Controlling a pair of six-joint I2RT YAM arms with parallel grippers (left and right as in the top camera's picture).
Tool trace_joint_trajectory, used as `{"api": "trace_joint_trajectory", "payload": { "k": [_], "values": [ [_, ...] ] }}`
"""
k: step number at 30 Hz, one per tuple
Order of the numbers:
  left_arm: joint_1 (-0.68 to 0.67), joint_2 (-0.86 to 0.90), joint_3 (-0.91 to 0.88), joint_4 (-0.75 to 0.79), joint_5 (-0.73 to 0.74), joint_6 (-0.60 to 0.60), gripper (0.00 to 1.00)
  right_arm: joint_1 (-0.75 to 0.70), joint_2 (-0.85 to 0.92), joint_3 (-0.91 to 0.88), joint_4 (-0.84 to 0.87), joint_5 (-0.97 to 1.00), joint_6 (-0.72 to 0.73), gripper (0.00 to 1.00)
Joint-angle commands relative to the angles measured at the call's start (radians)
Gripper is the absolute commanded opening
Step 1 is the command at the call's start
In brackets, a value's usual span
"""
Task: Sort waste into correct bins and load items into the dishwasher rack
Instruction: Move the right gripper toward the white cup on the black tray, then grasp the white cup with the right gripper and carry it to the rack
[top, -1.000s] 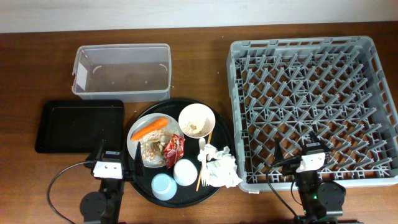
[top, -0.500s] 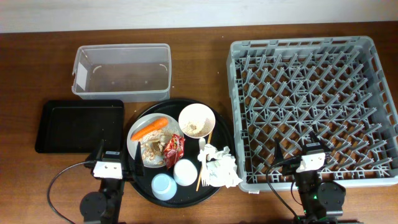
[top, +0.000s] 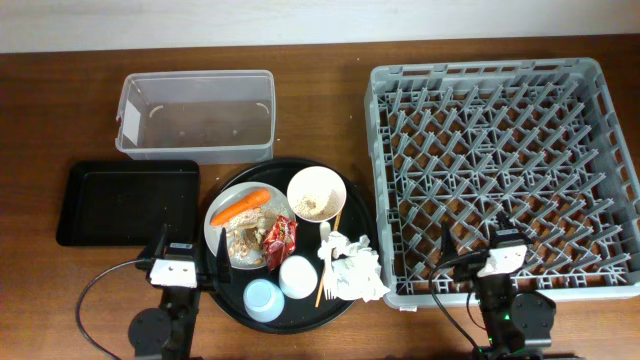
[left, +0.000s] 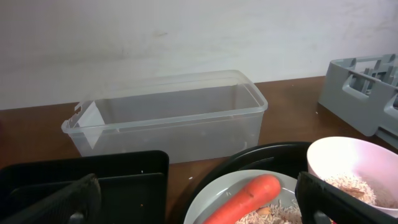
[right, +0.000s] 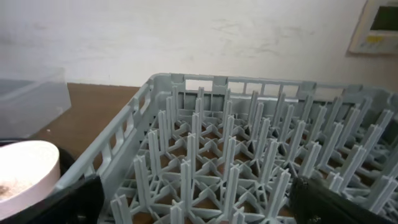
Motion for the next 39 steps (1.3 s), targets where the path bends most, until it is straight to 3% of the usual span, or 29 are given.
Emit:
{"api": "trace_joint_trajectory", "payload": {
  "k": [1, 5, 9, 13, 18, 20, 23, 26, 29, 39],
  "values": [
    [0.005, -0.006, 0.024, -0.009, 0.018, -0.034, 0.99, 0.005, -0.002, 0.050, -0.022, -0.046, 0.065, 0.98],
    [0.005, 0.009, 0.200, -0.368, -0.034, -0.042, 1.00, 0.005, 0.090, 0.275, -0.277, -0.120, 0.065, 0.98],
    [0.005, 0.124, 0.313, -0.478, -0.066, -0.042, 0.99, 0.005, 0.339, 0.540, -0.501, -0.144, 0.064, 0.98],
    [0.005, 0.410, 0.521, -0.600, -0.089, -0.043, 0.99, 0.005, 0.658, 0.840, -0.756, -0.224, 0.061, 0.98],
    [0.005, 0.752, 0.850, -0.888, -0.080, -0.046, 0.99, 0.015, 0.877, 0.939, -0.868, -0.321, 0.022, 0.99],
    [0.045, 0.878, 0.948, -0.971, -0.072, -0.114, 1.00, 0.119, 0.949, 1.001, -0.933, -0.272, 0.019, 0.98],
    [0.246, 0.998, 0.990, -1.009, 0.087, -0.122, 0.99, 0.372, 1.023, 1.021, -0.954, -0.219, 0.021, 0.98],
    [0.402, 1.098, 0.990, -1.073, 0.092, -0.121, 0.99, 0.741, 1.164, 1.052, -0.911, -0.122, 0.065, 0.98],
    [0.409, 1.127, 0.990, -1.074, 0.093, -0.121, 0.99, 0.947, 1.372, 1.170, -0.892, -0.072, 0.068, 0.98],
    [0.409, 1.128, 0.990, -1.076, 0.093, -0.121, 0.99, 0.988, 1.720, 1.199, -0.711, -0.048, 0.060, 0.98]
  ]
}}
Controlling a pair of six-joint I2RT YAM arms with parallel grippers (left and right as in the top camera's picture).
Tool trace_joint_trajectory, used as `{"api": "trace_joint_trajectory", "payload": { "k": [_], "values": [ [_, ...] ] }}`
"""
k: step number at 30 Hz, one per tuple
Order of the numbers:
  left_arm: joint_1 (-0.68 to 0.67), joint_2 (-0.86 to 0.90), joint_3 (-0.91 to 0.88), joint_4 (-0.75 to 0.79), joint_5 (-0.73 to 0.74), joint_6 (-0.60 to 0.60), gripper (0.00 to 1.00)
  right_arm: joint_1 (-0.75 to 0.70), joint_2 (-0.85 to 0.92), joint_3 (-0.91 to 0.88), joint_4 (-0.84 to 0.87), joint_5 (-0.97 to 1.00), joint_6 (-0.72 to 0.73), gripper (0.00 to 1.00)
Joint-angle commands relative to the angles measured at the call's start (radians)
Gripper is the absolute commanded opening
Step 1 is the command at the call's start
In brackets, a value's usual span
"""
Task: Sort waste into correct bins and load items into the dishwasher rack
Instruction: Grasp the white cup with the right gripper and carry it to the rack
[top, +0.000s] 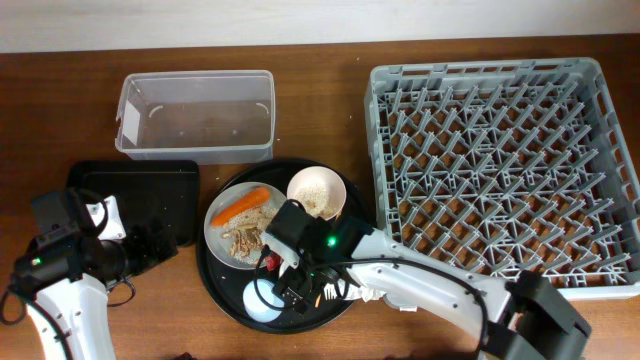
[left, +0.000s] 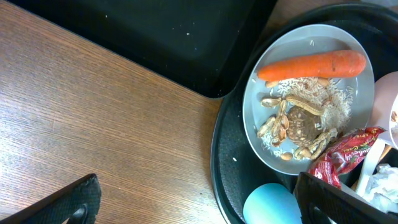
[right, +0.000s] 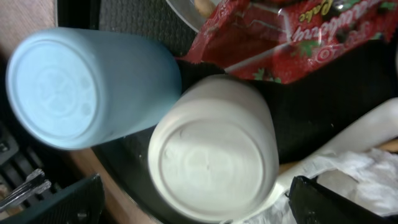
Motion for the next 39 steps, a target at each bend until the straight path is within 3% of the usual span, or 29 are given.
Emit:
{"api": "trace_joint_trajectory", "payload": {
  "k": [1, 4, 7, 9, 12, 18, 23, 27, 33, 35, 39],
  "values": [
    [0.005, 0.002, 0.016, -0.001, 0.014, -0.003, 0.99, 0.007, 0.049, 0.017, 0.044, 0.014, -0.006, 1.00],
    [0.005, 0.002, 0.016, -0.001, 0.014, -0.003, 0.99, 0.007, 0.057, 0.017, 0.081, 0.063, -0.006, 0.94],
    [0.005, 0.002, 0.016, -0.001, 0.014, -0.003, 0.99, 0.007, 0.057, 0.017, 0.079, 0.065, -0.005, 0.70],
    [0.005, 0.002, 0.016, -0.001, 0.014, -0.003, 0.99, 0.007, 0.057, 0.017, 0.079, 0.065, -0.002, 0.64],
    [0.005, 0.002, 0.016, -0.001, 0.014, -0.003, 0.99, 0.007, 0.050, 0.018, 0.076, 0.061, 0.021, 0.60],
    [0.005, 0.002, 0.016, -0.001, 0.014, -0.003, 0.99, -0.037, -0.183, 0.152, -0.065, 0.132, 0.022, 0.59],
    [0.005, 0.002, 0.016, -0.001, 0.014, -0.003, 0.99, -0.379, -0.356, 0.246, -0.260, 0.269, 0.070, 0.59],
    [0.005, 0.002, 0.016, -0.001, 0.014, -0.003, 0.99, -0.948, -0.394, 0.246, -0.330, 0.269, 0.069, 0.59],
    [0.005, 0.002, 0.016, -0.001, 0.014, -0.003, 0.99, -1.529, -0.319, 0.245, -0.285, 0.268, 0.086, 0.59],
    [0.005, 0.002, 0.016, -0.002, 0.014, -0.003, 0.99, -1.620, -0.245, 0.234, -0.291, 0.268, 0.130, 0.59],
    [0.005, 0.002, 0.016, -0.001, 0.014, -0.003, 0.99, -1.640, -0.157, 0.190, -0.295, 0.339, 0.182, 0.57]
  ]
}}
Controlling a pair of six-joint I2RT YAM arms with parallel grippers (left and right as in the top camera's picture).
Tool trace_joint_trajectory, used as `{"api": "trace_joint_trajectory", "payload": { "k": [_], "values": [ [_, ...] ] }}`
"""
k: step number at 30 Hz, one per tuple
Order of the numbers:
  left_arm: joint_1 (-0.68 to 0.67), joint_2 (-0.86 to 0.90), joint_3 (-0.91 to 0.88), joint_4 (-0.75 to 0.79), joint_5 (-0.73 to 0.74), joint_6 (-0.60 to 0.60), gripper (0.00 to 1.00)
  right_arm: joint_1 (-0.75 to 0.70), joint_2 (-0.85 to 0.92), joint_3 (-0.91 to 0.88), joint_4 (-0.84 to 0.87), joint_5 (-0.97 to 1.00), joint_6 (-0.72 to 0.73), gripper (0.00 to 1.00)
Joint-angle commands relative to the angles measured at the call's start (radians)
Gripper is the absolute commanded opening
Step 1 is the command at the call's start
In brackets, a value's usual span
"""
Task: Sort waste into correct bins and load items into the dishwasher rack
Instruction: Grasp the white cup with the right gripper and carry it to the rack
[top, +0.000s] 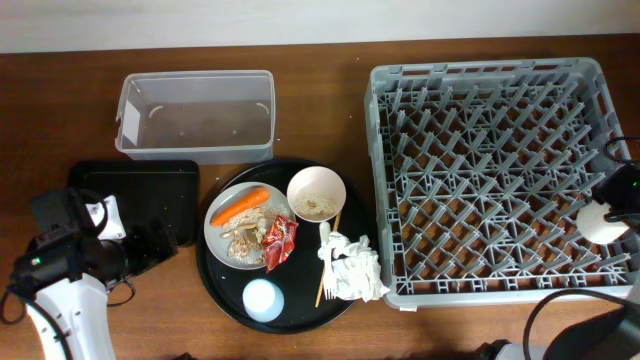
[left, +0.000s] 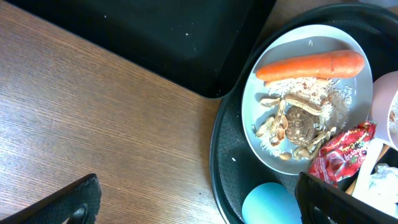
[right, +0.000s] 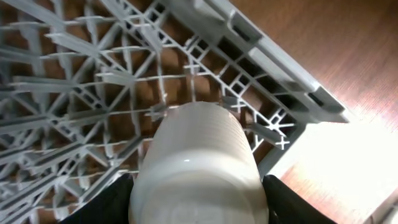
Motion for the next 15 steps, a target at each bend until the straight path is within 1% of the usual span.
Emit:
{"api": "trace_joint_trajectory", "payload": {
  "k": [1, 4, 6, 8, 9, 10, 12, 14, 15],
  "values": [
    [0.005, 0.001, 0.014, 0.000, 0.011, -0.003, 0.99, -0.003, 0.020, -0.019, 0.002, 0.047, 0.036, 0.57],
    [0.005, 0.001, 0.014, 0.000, 0.011, -0.003, 0.99, -0.003, 0.021, -0.086, 0.038, 0.058, 0.062, 0.57],
    [0.005, 0.001, 0.014, 0.000, 0.011, -0.003, 0.99, -0.003, 0.021, -0.167, 0.124, 0.050, 0.061, 0.59],
    [0.005, 0.001, 0.014, 0.000, 0.011, -0.003, 0.99, -0.002, 0.021, -0.207, 0.172, 0.006, 0.061, 0.60],
    [0.005, 0.001, 0.014, 0.000, 0.011, -0.003, 0.99, -0.001, 0.021, -0.214, 0.175, 0.001, 0.061, 0.70],
    [0.005, 0.001, 0.014, 0.000, 0.011, -0.003, 0.99, -0.001, 0.021, -0.214, 0.179, -0.036, 0.061, 0.98],
    [0.005, 0.001, 0.014, -0.001, 0.011, -0.003, 0.99, -0.001, 0.016, -0.198, 0.164, -0.138, 0.058, 0.99],
    [0.005, 0.001, 0.014, -0.001, 0.011, -0.003, 0.99, 0.011, -0.061, -0.132, 0.128, -0.237, 0.048, 0.98],
    [0.005, 0.001, 0.014, -0.001, 0.011, -0.003, 0.99, 0.047, -0.117, -0.087, 0.102, -0.323, -0.019, 0.98]
  ]
}}
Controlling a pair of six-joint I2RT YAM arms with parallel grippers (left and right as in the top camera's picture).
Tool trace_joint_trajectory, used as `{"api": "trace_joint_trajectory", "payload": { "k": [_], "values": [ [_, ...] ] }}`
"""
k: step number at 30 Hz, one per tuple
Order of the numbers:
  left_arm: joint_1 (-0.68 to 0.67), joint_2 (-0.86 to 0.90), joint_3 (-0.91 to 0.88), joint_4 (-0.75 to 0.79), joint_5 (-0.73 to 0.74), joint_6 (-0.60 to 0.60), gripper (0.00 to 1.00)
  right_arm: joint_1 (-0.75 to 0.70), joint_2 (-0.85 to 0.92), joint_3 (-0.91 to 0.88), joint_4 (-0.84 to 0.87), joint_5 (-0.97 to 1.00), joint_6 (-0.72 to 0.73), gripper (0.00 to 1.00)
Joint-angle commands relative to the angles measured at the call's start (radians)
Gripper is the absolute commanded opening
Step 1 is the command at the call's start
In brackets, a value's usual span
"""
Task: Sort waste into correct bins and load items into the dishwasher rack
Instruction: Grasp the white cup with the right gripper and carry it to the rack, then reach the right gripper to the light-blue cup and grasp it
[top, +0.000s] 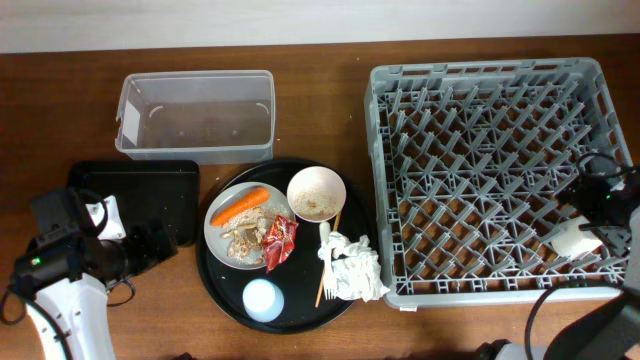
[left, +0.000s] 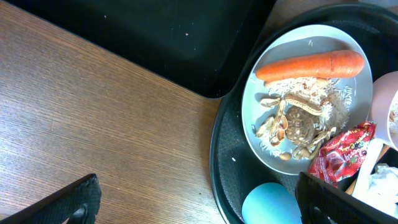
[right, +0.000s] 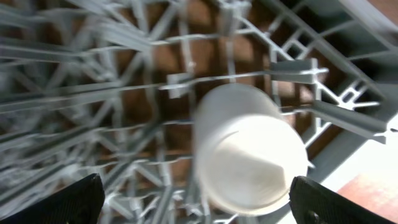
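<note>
A white cup (top: 575, 238) (right: 249, 152) lies on its side in the grey dishwasher rack (top: 480, 70), at its near right corner. My right gripper (top: 602, 195) (right: 196, 205) hangs open just above it, holding nothing. On the round black tray (top: 215, 295) are a blue cup (top: 263, 299) (left: 273, 204), a grey plate (top: 212, 232) with a carrot (top: 240, 205) and food scraps, a red wrapper (top: 278, 240), a bowl (top: 296, 184) of rice and crumpled napkins (top: 352, 268). My left gripper (top: 150, 245) (left: 199, 208) is open over the bare table left of the tray.
A clear plastic bin (top: 196, 76) stands at the back left. A flat black bin (top: 130, 200) lies in front of it, beside my left arm. A white fork (top: 326, 262) and a wooden stick lie on the tray by the napkins.
My right gripper held the white cup over the rack's near right corner. Now the cup lies in the rack and the gripper is open above it. The left arm is unmoved.
Both arms sat at the table's near edge, with the white cup on the tray next to the blue one. Then my right gripper was open over the white cup and my left arm stood beside the black bin. The cup was then held over the rack and now lies in it.
</note>
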Motion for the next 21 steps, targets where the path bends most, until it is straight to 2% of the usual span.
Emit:
{"api": "trace_joint_trajectory", "payload": {
  "k": [1, 2, 4, 7, 11, 12, 17, 21],
  "values": [
    [0.005, 0.001, 0.014, -0.001, 0.011, -0.003, 0.99, 0.102, -0.165, 0.120, -0.047, -0.227, -0.126, 0.98],
    [0.005, 0.001, 0.014, -0.001, 0.011, -0.003, 1.00, 0.179, -0.204, 0.129, -0.077, -0.268, -0.182, 0.98],
    [0.005, 0.001, 0.014, -0.001, 0.011, -0.003, 0.99, 0.453, -0.251, 0.129, -0.182, -0.269, -0.270, 0.98],
    [0.005, 0.001, 0.014, -0.001, 0.011, -0.003, 0.99, 0.953, -0.221, 0.129, -0.204, -0.250, -0.241, 0.98],
    [0.004, 0.001, 0.014, -0.003, 0.021, 0.020, 0.99, 1.399, -0.061, 0.129, -0.114, -0.172, -0.165, 0.98],
    [0.005, 0.006, 0.014, -0.001, 0.072, 0.109, 1.00, 1.462, -0.018, 0.129, -0.072, -0.171, -0.149, 0.98],
    [0.005, 0.126, 0.014, -0.001, 0.071, 0.108, 0.99, 1.719, 0.187, 0.129, 0.131, -0.172, -0.102, 0.98],
    [0.005, 0.126, 0.014, -0.002, 0.071, 0.108, 0.99, 1.817, 0.294, 0.128, 0.214, -0.024, -0.045, 0.98]
  ]
}}
